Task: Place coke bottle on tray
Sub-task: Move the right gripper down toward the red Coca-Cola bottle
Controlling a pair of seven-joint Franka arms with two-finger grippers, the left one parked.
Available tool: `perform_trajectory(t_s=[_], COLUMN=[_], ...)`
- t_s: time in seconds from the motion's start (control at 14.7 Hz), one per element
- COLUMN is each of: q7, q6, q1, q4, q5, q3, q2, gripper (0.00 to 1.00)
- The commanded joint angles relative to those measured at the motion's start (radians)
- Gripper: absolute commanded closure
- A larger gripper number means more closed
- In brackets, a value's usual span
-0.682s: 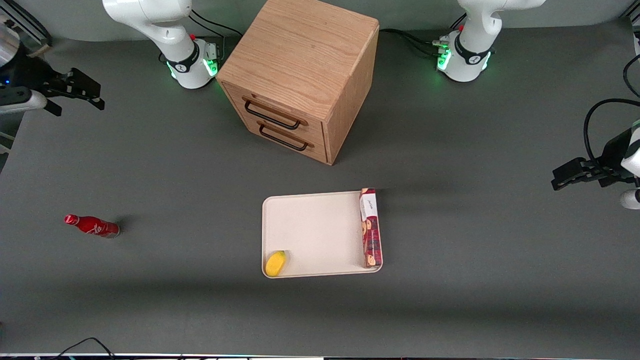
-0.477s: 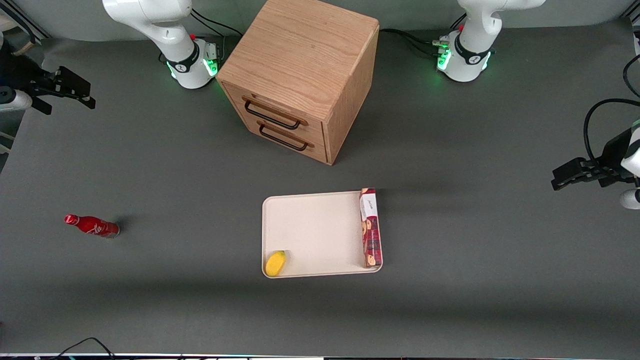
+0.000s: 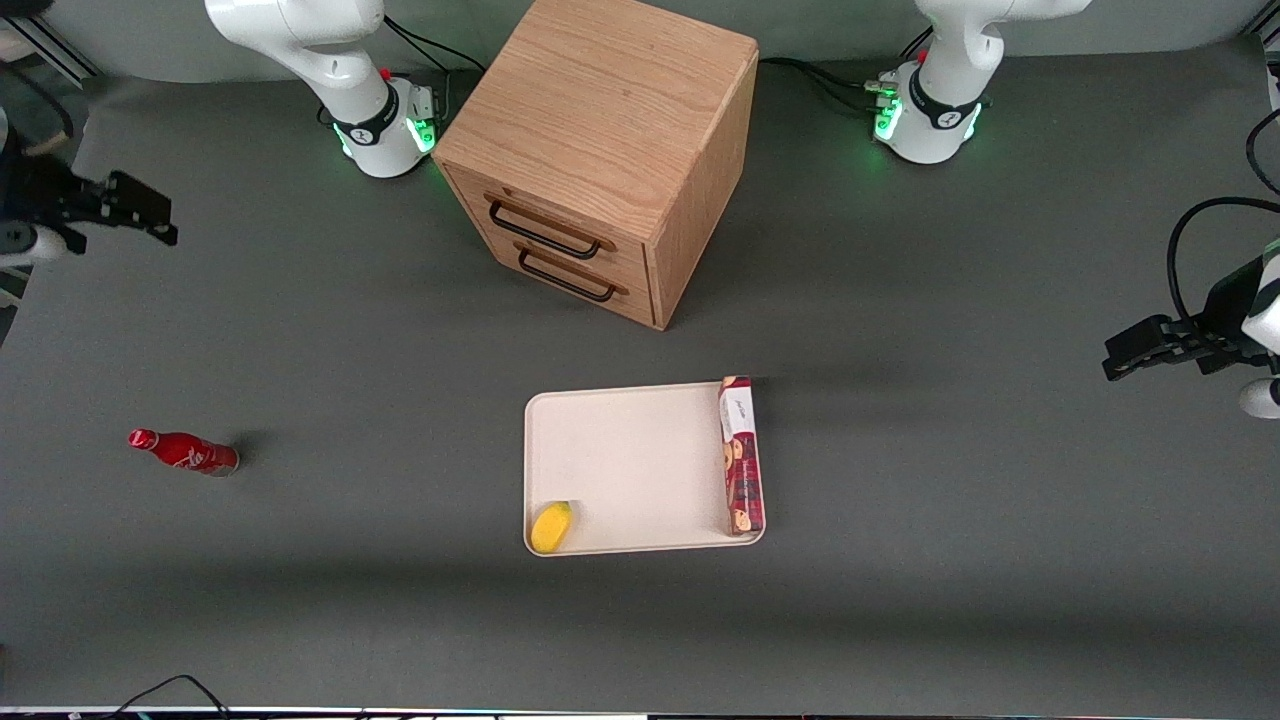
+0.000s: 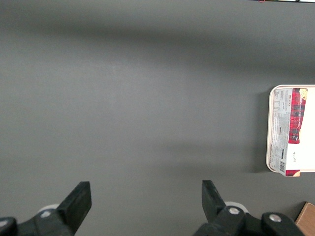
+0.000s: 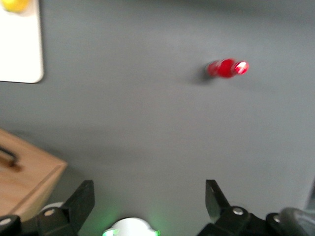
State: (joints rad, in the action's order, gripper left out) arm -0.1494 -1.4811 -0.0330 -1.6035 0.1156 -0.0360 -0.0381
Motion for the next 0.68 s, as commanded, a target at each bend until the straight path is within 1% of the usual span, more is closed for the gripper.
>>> perform_trajectory(t_s=[0.0,0.07,0.27,0.41,0.48,0.55,0.61], q7=[-0.200,-0.275,-0.447,-0.557,-0.584,-0.596,-0.604], q6=[-0.101,-0.149,-0.284,-0.365,-0.386,-0.416,-0.457], q1=[0.004,0.004,0.005,0.015,0.016,0.016,0.019], q4=[0.088,0.086,0.086,0.083,0.074,0.057,0.024], q5=[0.029,0.018,-0.071,-0.152,-0.184,-0.200,-0.202], q3=[-0.100,-0.135,-0.234,-0.287,-0.317,-0.331,-0.332], q2=[0.174,0.213,0.320,0.407,0.435,0.457,0.463], gripper=[0.00,0.00,0.00,0.00,0.00,0.00,0.00])
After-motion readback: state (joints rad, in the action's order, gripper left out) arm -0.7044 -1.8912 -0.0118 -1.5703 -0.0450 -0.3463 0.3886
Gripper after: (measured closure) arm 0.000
